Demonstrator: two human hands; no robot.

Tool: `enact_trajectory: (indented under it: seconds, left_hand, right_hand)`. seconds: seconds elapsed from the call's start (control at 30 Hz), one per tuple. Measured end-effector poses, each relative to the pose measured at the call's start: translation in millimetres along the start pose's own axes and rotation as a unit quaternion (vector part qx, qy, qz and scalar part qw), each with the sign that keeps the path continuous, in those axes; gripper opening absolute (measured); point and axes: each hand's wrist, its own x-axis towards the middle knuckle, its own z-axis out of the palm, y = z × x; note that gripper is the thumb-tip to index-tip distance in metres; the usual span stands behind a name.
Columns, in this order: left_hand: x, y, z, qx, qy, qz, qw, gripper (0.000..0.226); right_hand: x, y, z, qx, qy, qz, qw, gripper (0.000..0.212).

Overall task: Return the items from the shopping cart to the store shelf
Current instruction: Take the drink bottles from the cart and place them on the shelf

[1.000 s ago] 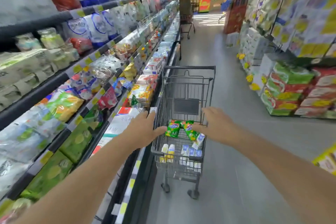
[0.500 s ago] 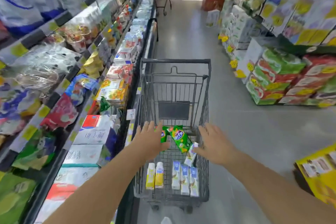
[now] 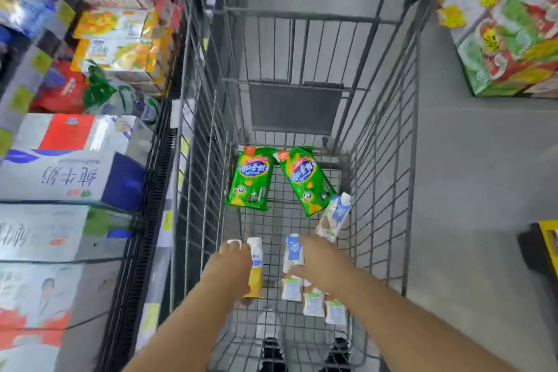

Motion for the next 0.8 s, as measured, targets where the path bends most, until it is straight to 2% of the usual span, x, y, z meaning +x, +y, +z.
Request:
enact_trajectory:
  seconds: [0.2, 0.3, 0.37, 0.5, 0.6, 0.7, 0.8]
  left_hand:
    - [59.7, -4.3, 53.1, -0.012, 0.004, -0.099, 0.995, 0.064]
    - [73.6, 1.4, 70.5, -0.001, 0.024, -0.117, 0.993, 0.075]
    - [76.2, 3.2, 74.9, -0.021, 0.029, -0.126, 0.991, 0.085]
    - [78.8, 3.5, 82.9, -0.106, 0.027, -0.155, 0.982, 0.082]
    - [84.8, 1.4, 93.6, -0.068, 0.04, -0.131, 0.988, 0.061]
    - [83.4, 3.2, 94.9, -0.066, 0.055, -0.095, 0.992, 0.037]
    - [81.1, 6.2, 93.7, -0.163, 0.045, -0.125, 0.978, 0.032]
  right_hand:
    - [80.9, -23.7, 79.5, 0.171, -0.06, 0.039, 0.983, 0.04]
    - [99.6, -29.3, 111.2, 0.214, -0.054, 0.066, 0.973, 0.013]
    - [108.2, -31.6, 124.9, 0.238, -0.043, 0.093, 0.966, 0.021]
    - [111.6, -37.1, 135.2, 0.305, -0.022, 0.142, 0.941, 0.029]
    - [107.4, -35.4, 134.1, 0.312, 0.017, 0.165, 0.935, 0.05]
    - [99.2, -32.6, 122.0, 0.288, 0.045, 0.159, 0.943, 0.062]
    - [92.5, -30.2, 101.2, 0.237, 0.047, 0.121, 0.963, 0.066]
